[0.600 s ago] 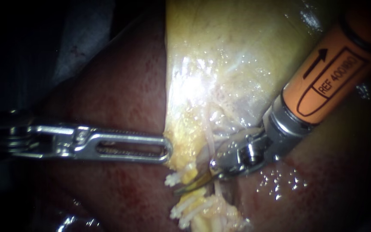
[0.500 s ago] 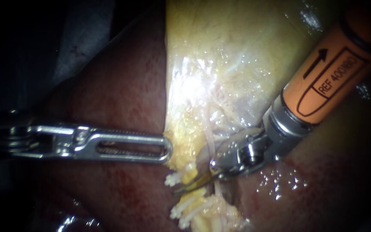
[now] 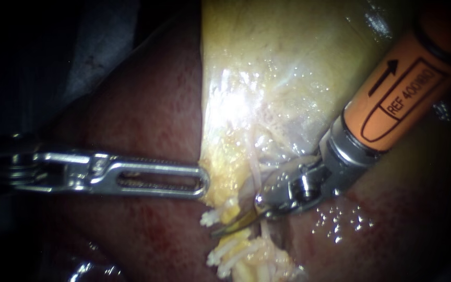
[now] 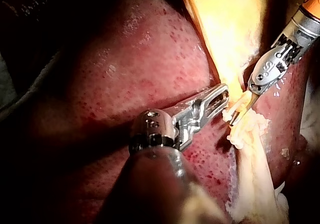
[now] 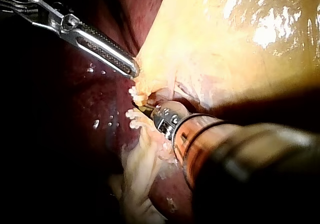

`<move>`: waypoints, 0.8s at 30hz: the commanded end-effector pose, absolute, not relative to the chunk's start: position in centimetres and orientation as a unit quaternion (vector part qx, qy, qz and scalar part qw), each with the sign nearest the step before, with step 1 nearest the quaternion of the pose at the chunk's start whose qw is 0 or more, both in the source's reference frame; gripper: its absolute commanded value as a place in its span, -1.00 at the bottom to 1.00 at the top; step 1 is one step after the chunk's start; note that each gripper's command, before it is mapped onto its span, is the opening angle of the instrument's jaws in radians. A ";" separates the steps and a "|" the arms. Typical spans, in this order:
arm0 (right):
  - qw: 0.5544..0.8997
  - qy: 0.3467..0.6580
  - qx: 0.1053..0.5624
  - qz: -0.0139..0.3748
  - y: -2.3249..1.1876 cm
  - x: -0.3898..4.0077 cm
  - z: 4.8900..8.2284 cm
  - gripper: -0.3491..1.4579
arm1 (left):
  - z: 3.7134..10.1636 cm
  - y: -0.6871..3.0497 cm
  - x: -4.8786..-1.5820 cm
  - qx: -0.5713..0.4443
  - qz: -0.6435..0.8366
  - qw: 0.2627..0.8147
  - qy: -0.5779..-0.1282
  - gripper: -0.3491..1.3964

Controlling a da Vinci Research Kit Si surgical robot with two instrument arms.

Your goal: Go back from the cut left tube

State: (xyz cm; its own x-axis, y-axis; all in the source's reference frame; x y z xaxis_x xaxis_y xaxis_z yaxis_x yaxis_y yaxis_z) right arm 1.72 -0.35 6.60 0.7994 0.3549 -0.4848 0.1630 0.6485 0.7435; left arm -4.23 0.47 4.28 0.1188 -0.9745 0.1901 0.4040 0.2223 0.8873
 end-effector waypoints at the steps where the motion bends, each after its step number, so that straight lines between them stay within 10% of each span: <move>1: 0.853 0.313 0.414 0.057 -0.35 1.72 6.59 -1.00 | 4.28 0.47 -4.22 0.345 -0.519 0.663 -0.413 -1.00; 24: 0.856 0.317 0.403 0.067 -0.35 1.74 6.59 -0.05 | 4.28 0.47 -4.22 0.345 -0.519 0.663 -0.413 -1.00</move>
